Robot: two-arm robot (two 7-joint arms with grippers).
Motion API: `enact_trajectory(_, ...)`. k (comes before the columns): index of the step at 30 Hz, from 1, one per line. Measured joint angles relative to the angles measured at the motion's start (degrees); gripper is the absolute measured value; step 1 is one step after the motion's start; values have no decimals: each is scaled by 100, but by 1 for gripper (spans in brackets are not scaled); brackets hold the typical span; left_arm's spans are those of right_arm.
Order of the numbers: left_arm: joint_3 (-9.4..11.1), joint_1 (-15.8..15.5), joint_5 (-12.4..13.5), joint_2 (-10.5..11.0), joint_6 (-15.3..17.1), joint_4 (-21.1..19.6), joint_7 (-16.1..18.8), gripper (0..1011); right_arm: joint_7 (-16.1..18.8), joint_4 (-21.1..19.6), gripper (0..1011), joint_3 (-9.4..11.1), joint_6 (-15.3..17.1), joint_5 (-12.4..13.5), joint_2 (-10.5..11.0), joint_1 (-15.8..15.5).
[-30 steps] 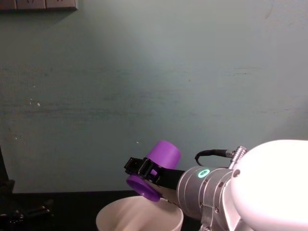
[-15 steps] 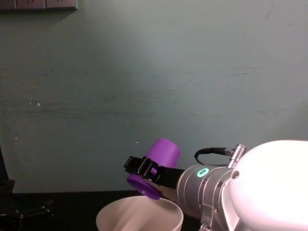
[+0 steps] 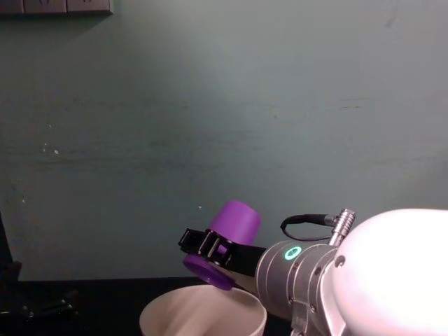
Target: Pick up the cup and pour the mung beans from the cup into the bowl.
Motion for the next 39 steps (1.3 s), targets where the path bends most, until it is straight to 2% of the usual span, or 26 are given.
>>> enact_trajectory(3, 0, 0, 0, 0, 0, 0, 0, 1000, -8, 0, 735, 17, -1, 16, -2, -8)
enact_trajectory(5, 0, 0, 0, 0, 0, 0, 0, 1000, -64, -12, 735, 86, -1, 117, -6, -41)
enact_trajectory(7, 0, 0, 0, 0, 0, 0, 0, 1000, -139, -36, 735, 177, 5, 264, -7, -83)
enact_trajectory(10, 0, 0, 0, 0, 0, 0, 0, 1000, -328, -112, 735, 496, 60, 684, -33, -230)
enact_trajectory(13, 0, 0, 0, 0, 0, 0, 0, 1000, -575, -260, 734, 954, 119, 1408, -77, -421)
enact_trajectory(14, 0, 0, 0, 0, 0, 0, 0, 1000, -575, -260, 735, 954, 119, 1408, -77, -421)
enact_trajectory(15, 0, 0, 0, 0, 0, 0, 0, 1000, -655, -318, 735, 1147, 119, 1720, -99, -495)
enact_trajectory(16, 0, 0, 0, 0, 0, 0, 0, 1000, -693, -344, 734, 1246, 117, 1876, -111, -533)
enact_trajectory(17, 0, 0, 0, 0, 0, 0, 0, 1000, -764, -403, 734, 1445, 94, 2194, -141, -609)
enact_trajectory(20, 0, 0, 0, 0, 0, 0, 0, 1000, -822, -466, 734, 1686, 45, 2585, -176, -696)
enact_trajectory(21, 0, 0, 0, 0, 0, 0, 0, 1000, -854, -511, 734, 1860, 2, 2859, -203, -760)
enact_trajectory(24, 0, 0, 0, 0, 0, 0, 0, 1000, -889, -571, 735, 2098, -62, 3247, -242, -840)
enact_trajectory(25, 0, 0, 0, 0, 0, 0, 0, 1000, -910, -605, 734, 2240, -100, 3477, -270, -887)
enact_trajectory(26, 0, 0, 0, 0, 0, 0, 0, 1000, -922, -619, 734, 2318, -124, 3598, -285, -914)
enact_trajectory(27, 0, 0, 0, 0, 0, 0, 0, 1000, -951, -647, 735, 2465, -179, 3855, -317, -963)
enact_trajectory(29, 0, 0, 0, 0, 0, 0, 0, 1000, -978, -674, 735, 2612, -230, 4087, -344, -1012)
enact_trajectory(30, 0, 0, 0, 0, 0, 0, 0, 1000, -1007, -695, 735, 2753, -288, 4343, -379, -1060)
enact_trajectory(32, 0, 0, 0, 0, 0, 0, 0, 1000, -1033, -720, 735, 2894, -347, 4595, -409, -1112)
enact_trajectory(33, 0, 0, 0, 0, -1, 0, 0, 1000, -1046, -738, 735, 3040, -411, 4850, -439, -1162)
enact_trajectory(36, 0, 0, 0, 0, -1, 0, 0, 1000, -1071, -772, 734, 3241, -484, 5209, -479, -1239)
enact_trajectory(37, 0, 0, 0, 0, 0, 0, 0, 1000, -1076, -796, 735, 3365, -524, 5433, -497, -1301)
enact_trajectory(39, 0, 0, 0, 0, 0, 0, 0, 1000, -1076, -831, 735, 3501, -568, 5675, -506, -1370)
